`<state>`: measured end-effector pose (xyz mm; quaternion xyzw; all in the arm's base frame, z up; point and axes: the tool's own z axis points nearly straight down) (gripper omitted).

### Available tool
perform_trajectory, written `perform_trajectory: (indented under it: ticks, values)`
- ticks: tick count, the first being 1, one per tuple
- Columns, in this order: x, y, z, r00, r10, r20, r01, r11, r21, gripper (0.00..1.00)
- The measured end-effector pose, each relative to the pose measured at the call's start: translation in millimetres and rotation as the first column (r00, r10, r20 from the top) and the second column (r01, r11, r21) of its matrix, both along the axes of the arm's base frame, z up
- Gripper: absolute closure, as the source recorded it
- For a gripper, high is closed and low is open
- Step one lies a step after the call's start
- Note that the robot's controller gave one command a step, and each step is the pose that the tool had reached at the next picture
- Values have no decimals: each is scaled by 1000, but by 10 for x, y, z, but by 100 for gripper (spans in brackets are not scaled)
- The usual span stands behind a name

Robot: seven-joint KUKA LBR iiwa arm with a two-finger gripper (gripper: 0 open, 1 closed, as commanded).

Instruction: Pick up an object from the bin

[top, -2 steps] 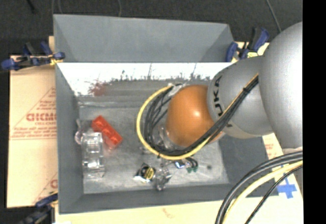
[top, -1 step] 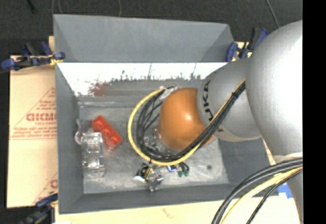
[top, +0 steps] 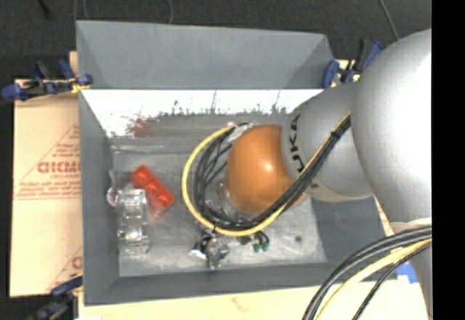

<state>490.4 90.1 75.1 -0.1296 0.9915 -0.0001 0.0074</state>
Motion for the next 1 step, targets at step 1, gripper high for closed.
perform_trajectory:
  ticks: [1]
  values:
    - [4, 243, 1966, 950, 312, -4, -312, 950, -3, 100]
